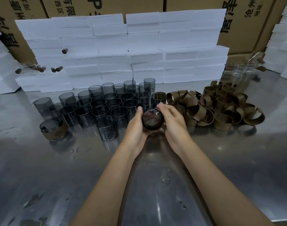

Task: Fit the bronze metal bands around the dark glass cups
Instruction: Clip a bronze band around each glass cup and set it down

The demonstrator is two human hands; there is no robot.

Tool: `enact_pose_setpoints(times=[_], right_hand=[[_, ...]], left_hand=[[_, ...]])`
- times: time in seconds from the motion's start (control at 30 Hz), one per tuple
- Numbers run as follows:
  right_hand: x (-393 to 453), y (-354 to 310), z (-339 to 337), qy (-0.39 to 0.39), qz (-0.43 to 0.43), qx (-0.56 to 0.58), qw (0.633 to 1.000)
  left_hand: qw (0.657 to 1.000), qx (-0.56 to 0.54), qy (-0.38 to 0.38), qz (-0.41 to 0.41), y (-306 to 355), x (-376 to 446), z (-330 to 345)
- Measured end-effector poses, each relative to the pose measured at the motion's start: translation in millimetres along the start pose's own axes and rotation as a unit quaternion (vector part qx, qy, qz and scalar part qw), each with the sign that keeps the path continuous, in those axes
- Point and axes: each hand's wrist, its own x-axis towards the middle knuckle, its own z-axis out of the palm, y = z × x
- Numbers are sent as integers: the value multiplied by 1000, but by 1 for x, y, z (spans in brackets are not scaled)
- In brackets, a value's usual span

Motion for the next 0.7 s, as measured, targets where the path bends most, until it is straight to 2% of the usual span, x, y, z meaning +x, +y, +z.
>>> enact_pose_setpoints(times=[0.1,0.27,0.4,0.53,0.7], right_hand=[[-3,-1,4,-5,27,38,999],[-4,-6,-4,23,121,106,987],[-4,-5,-4,52,126,92,986],[-2,-3,-4,23,124,74,989],[-5,-1,-2,18,114,68,991]], left_hand=[[999,-2,40,2,1,-3,3],[997,71,34,5,-3,-7,6],[994,96,45,29,-8,-10,12],[994,73,69,45,-10,-11,16],[997,49,47,44,-13,-10,14]])
